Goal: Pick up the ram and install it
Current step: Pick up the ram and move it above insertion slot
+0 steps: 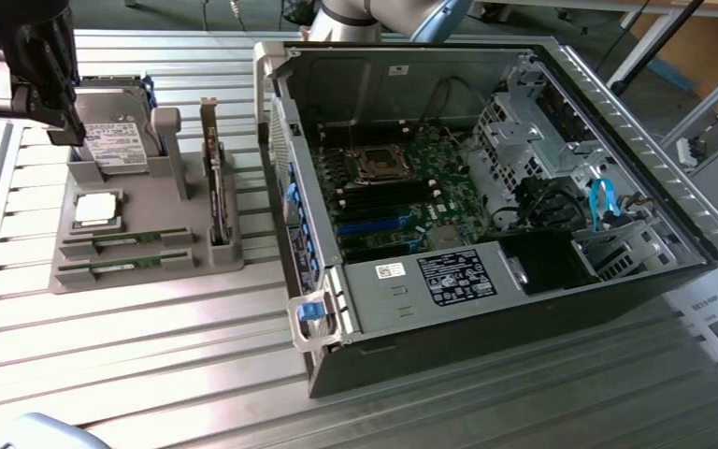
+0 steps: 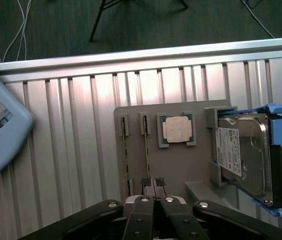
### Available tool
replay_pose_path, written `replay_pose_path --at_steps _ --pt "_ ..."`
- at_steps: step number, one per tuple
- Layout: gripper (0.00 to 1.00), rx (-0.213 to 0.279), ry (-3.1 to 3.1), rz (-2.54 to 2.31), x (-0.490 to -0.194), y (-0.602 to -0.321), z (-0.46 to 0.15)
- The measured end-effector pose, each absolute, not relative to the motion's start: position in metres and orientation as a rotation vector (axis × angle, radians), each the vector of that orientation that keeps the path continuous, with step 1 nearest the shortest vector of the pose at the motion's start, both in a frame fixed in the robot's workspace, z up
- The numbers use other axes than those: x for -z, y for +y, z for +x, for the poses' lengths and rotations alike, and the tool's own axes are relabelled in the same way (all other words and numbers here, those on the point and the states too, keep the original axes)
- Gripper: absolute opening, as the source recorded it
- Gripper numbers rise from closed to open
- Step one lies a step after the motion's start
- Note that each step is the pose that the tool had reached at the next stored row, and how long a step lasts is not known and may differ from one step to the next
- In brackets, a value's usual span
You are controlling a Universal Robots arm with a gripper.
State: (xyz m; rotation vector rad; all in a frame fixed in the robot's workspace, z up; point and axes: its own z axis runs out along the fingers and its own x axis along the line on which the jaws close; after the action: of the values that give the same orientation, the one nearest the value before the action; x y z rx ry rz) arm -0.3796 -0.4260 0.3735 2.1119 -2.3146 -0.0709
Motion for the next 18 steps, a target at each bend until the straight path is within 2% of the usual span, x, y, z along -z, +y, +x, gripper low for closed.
replay_pose_path --at_steps 18 --pt "0.10 0.071 -2.310 2.116 -0.3718 -0.4261 -0.3795"
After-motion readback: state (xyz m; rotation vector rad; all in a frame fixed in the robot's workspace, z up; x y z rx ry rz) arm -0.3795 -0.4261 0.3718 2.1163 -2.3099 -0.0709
